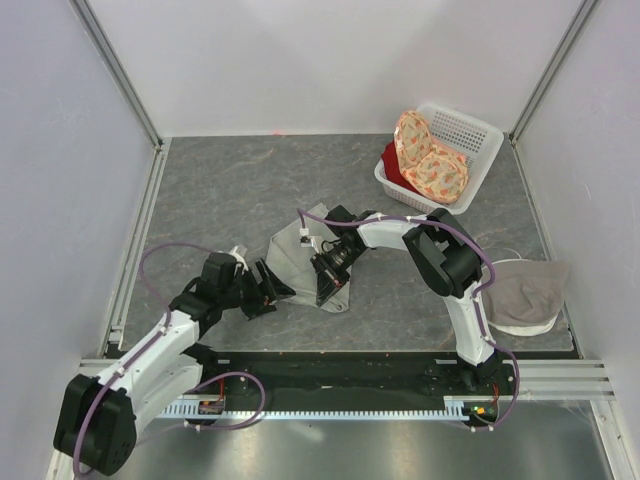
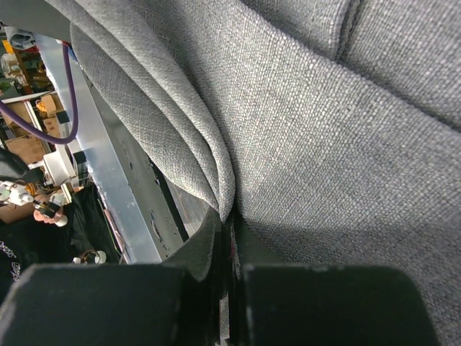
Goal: Fold the napkin, place the utensils inside, and roll it up
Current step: Roll the napkin with the utensil
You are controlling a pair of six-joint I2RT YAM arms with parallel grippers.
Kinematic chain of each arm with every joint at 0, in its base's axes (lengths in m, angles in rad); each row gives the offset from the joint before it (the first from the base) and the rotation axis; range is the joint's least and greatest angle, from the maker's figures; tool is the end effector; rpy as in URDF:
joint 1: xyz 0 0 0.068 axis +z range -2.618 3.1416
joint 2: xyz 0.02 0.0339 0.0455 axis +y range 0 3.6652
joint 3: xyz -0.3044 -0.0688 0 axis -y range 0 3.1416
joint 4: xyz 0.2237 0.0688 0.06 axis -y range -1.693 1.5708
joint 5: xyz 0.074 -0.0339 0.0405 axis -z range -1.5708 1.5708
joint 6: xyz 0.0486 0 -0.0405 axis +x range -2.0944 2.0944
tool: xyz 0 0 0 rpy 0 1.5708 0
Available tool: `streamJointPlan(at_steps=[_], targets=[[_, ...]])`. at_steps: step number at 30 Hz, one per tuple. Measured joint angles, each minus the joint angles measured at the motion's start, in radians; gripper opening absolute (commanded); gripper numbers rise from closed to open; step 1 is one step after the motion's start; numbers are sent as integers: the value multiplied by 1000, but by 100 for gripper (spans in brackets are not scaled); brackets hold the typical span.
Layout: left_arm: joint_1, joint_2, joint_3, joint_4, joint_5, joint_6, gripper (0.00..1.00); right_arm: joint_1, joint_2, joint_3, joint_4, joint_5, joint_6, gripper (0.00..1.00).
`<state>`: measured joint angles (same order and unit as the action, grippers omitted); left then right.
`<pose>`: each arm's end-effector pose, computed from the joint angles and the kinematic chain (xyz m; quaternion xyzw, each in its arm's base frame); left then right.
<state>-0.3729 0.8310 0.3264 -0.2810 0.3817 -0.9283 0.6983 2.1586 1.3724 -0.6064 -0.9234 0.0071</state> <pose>0.1087 -0.0620 0.1985 -0.1789 0.8923 -0.3670 0.1928 0.2873 0.2918 0.1492 0.3394 -0.8256 -0.4439 0.0785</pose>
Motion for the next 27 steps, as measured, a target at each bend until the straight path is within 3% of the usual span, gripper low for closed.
streamJointPlan(at_steps=[13,27], targets=[[48,148,-23,312,5,-23,89,0,0,-4,8,0,17,0],[79,153,-32,341,-89,164,88,0,10,-7,46,-12,78,0]])
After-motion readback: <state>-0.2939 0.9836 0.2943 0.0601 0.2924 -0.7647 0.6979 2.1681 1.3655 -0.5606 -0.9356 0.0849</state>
